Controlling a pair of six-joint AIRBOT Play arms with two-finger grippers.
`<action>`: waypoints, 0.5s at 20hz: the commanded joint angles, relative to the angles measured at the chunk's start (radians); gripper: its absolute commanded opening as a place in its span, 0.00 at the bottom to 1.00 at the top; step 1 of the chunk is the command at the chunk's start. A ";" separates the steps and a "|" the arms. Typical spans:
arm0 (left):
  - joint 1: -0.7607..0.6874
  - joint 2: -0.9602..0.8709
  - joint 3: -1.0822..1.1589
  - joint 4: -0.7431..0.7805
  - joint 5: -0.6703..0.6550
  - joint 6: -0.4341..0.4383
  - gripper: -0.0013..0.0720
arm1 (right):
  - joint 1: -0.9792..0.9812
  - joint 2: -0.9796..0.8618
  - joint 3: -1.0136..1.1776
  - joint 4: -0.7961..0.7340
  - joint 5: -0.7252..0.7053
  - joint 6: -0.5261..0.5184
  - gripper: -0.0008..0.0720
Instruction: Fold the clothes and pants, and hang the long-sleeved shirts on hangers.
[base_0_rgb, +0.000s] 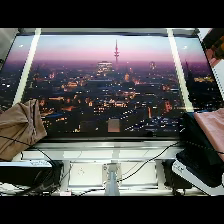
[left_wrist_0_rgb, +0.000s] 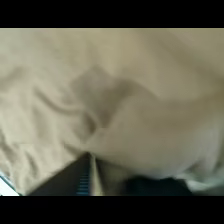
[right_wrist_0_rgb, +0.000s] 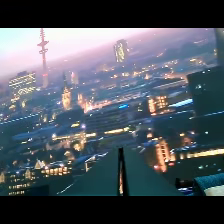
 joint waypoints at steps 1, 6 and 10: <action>0.028 0.010 -0.004 0.023 -0.016 0.001 0.24 | 0.001 0.000 0.001 0.000 0.000 0.000 0.03; -0.010 0.154 -0.004 0.017 -0.041 -0.001 0.06 | 0.001 0.000 0.001 0.000 0.000 0.000 0.03; -0.082 0.338 -0.004 -0.033 -0.039 -0.149 0.06 | 0.001 0.000 0.001 0.000 0.000 0.000 0.03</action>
